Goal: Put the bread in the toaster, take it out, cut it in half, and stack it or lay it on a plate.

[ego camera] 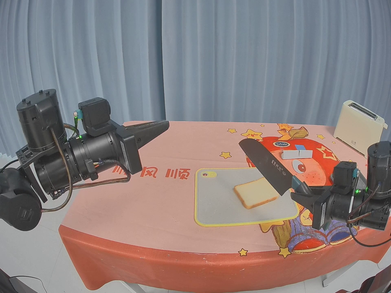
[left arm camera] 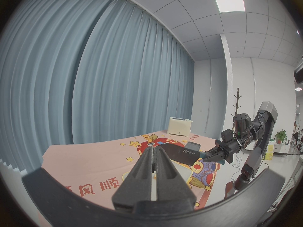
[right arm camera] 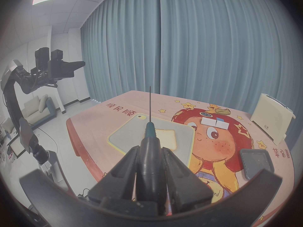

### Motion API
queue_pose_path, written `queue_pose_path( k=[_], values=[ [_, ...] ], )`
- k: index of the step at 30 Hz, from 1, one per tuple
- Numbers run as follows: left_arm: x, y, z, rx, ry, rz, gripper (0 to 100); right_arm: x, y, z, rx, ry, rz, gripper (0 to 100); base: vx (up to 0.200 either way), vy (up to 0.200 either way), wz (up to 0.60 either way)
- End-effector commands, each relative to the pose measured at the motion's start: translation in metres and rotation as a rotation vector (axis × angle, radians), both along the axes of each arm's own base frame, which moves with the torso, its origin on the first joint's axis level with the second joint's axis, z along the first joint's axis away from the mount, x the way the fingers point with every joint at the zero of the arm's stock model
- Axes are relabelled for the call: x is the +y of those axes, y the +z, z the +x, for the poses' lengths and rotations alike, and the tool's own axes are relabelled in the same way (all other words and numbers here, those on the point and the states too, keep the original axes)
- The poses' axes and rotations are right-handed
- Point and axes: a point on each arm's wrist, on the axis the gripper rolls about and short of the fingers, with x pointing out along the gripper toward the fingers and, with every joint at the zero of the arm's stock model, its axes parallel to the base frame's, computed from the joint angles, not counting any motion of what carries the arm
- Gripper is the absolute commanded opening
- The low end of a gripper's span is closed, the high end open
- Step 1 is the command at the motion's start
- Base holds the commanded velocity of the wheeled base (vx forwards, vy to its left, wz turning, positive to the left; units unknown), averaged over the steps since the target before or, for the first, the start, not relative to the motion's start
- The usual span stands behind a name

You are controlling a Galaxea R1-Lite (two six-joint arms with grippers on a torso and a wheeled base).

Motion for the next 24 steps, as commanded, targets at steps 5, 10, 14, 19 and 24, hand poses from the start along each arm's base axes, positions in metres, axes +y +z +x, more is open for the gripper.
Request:
queue_pose_path(
  k=[5,10,14,19,24],
  values=[
    [-0.004,-0.009,0.006,0.023,-0.004,0.016,0,-0.002,0.0,0.001,0.015,-0.014,-0.011,0,0.0,0.0,0.0],
    [-0.014,-0.014,0.018,-0.053,-0.016,-0.031,0,-0.001,0.001,-0.001,0.029,-0.004,-0.02,0,0.0,0.0,0.0],
    [-0.02,-0.019,0.028,-0.096,-0.004,-0.055,0,-0.002,0.0,0.001,0.036,-0.013,-0.024,0,0.0,0.0,0.0],
    [-0.022,-0.022,0.031,-0.087,-0.006,-0.055,0,-0.002,0.002,0.003,0.033,-0.021,-0.013,0,0.0,0.0,0.0],
    [-0.026,-0.018,0.03,-0.11,-0.02,-0.069,0,0.0,0.004,0.003,0.031,-0.033,-0.001,0,0.0,0.0,0.0]
  ],
)
